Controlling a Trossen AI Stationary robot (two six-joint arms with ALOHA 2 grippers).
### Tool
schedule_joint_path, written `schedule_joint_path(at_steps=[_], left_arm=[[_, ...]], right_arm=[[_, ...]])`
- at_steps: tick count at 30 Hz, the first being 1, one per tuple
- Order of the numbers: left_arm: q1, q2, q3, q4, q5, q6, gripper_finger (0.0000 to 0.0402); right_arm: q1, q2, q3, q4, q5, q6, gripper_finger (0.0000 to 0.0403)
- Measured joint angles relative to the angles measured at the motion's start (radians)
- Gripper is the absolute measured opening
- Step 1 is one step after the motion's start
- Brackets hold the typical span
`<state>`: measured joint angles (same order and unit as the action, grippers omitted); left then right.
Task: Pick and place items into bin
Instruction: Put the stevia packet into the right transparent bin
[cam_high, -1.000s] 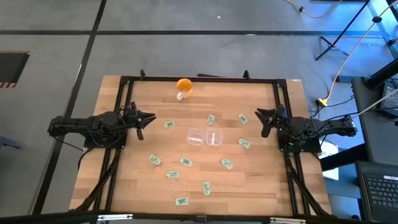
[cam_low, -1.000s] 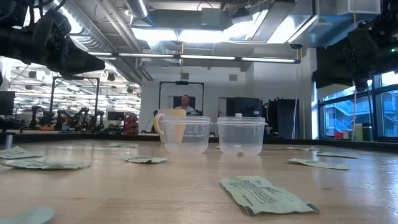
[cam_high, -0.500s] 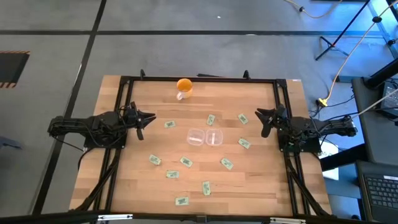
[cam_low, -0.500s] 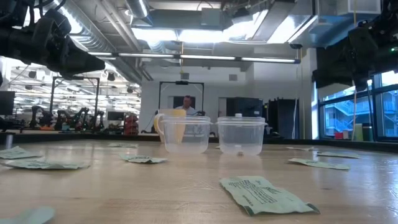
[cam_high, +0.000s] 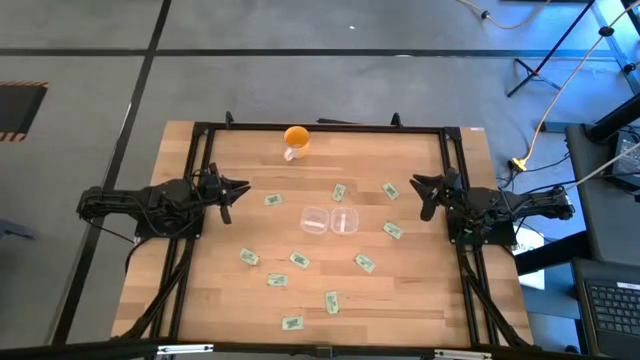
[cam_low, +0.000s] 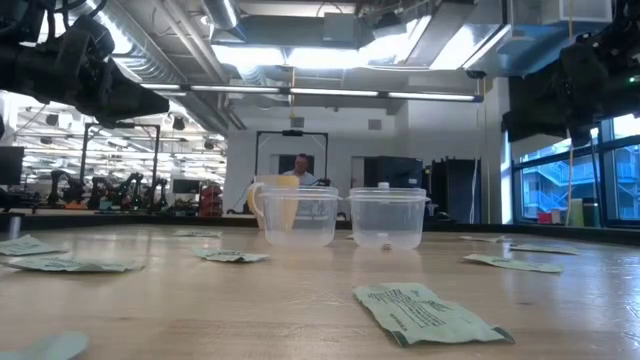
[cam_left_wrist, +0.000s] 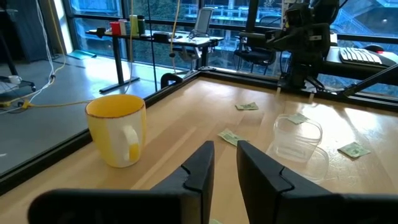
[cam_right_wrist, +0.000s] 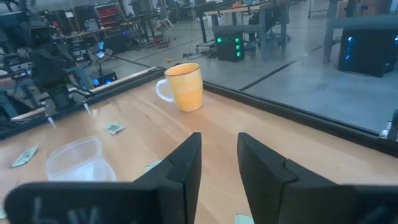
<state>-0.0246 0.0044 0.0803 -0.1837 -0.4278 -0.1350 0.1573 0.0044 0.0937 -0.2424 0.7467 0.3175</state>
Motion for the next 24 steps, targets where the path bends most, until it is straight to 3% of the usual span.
schedule_joint_path(at_steps=[4, 10, 19, 24], left_arm=[[0.000, 0.000, 0.000, 0.000, 0.000, 0.000, 0.0066], [0.000, 0.000, 0.000, 0.000, 0.000, 0.000, 0.0063], [0.000, 0.000, 0.000, 0.001, -0.029, 0.065, 0.0063], [0.000, 0.000, 0.000, 0.001, -0.095, 0.071, 0.0062]], right_arm=[[0.000, 0.001, 0.000, 0.035, -0.139, -0.058, 0.0106], [0.000, 0.102, 0.064, 0.004, -0.207, -0.037, 0.0106], [0.000, 0.516, 0.280, -0.220, -0.394, 0.149, 0.0106], [0.000, 0.741, 0.324, -0.234, -0.466, 0.202, 0.0106]])
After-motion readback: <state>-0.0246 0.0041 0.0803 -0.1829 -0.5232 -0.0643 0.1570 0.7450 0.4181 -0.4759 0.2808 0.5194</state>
